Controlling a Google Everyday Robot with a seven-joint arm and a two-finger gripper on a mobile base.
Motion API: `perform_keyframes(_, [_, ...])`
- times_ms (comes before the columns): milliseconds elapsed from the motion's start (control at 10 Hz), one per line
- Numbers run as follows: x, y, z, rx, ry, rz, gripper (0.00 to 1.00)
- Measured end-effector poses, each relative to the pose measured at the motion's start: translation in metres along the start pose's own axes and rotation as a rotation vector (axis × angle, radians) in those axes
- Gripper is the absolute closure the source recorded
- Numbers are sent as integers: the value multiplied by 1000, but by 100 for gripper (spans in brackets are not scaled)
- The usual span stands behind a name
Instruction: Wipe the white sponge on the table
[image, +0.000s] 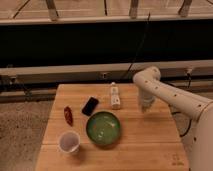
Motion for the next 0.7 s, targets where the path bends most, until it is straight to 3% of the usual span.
perform_keyframes(700, [-8,4,-3,1,-5,-40,100])
